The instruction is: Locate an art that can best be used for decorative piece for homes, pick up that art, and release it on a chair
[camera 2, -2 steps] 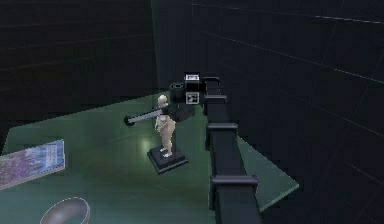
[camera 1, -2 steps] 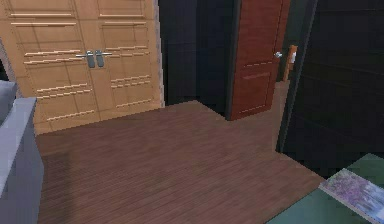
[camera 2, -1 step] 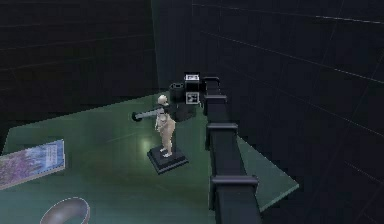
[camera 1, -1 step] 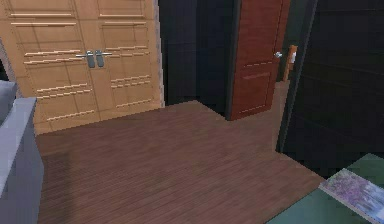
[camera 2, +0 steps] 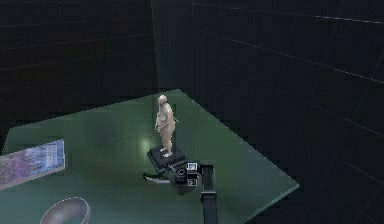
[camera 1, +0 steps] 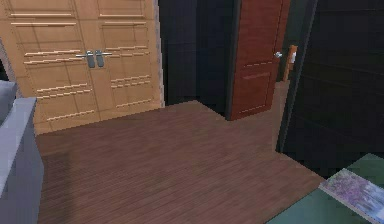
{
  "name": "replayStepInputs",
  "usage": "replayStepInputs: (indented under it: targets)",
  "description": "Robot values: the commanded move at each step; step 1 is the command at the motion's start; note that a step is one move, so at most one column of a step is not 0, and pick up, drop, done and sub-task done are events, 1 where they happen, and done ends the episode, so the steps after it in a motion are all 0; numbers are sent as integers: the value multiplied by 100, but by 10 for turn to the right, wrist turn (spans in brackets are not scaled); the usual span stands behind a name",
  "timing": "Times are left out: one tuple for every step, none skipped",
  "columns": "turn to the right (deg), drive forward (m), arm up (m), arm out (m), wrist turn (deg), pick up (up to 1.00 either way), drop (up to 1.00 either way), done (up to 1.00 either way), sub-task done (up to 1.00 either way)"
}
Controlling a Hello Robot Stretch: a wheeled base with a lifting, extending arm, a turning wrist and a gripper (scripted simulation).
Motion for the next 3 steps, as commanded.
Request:
replayStepInputs:
  targets:
    - [0,0,0,0,0,100,0,0,0]
    - [0,0,10,0,0,0,0,0,0]
    - [0,0,26,0,0,0,0,0,0]
